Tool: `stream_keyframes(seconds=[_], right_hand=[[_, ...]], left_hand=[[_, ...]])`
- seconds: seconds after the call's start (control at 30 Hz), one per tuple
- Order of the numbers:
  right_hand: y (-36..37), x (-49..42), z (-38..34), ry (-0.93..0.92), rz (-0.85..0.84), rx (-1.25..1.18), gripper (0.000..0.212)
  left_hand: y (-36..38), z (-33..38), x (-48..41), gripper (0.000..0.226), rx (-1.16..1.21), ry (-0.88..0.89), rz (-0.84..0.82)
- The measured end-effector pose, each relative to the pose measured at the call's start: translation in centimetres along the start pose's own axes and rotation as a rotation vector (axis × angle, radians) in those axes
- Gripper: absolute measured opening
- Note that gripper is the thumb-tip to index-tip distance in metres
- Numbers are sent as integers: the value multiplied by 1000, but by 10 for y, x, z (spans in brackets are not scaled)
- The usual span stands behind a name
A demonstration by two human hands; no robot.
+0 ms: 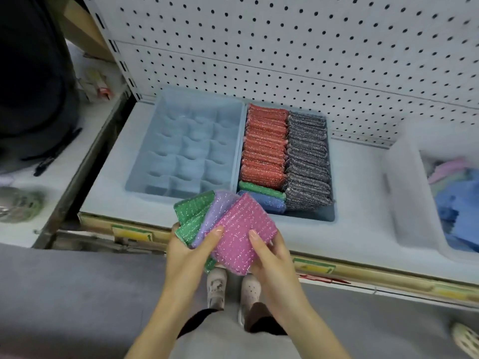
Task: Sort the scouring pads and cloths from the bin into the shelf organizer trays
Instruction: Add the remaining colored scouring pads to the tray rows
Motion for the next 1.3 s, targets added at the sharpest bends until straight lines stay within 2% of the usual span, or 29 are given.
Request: stream_keyframes(seconds=[0.2,0.4,0.7,0.9,1.07,1.2,1.3], right_hand=[[2,-12,-7,58,-74,25,50],[5,-25,-18,-13,-23,116,43],[-8,-49,-43,-68,-53,208,34],[-12,-60,-62,-54,-161,28,37],[-1,-57,-56,-37,-129,-154,50],[-3,-53,-51,-49,-79,-129,46],[-7,-49,-50,-65,-50,-67,40]], left_hand=[[-3,9,-9,41,-13,-10,-44],[14,26,-18,46,-30,-19,-159],[13,33,-45,60,-46,24,-36],[30,36,-53,60,-54,58,-97],[40,34,-53,64,-40,77,-63],[38,33,-51,78,-35,62,-61],[35,31,-48,69,-26,37,-57]])
Point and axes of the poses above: each hand's wrist, its own x-axis away from the middle knuckle, its own y-axis out of the palm, z = x × y, the point moved 3 cm from there along -x, towards the middle knuckle, and after that the axes turned 6 degrees about x, right-handed, at the moved point
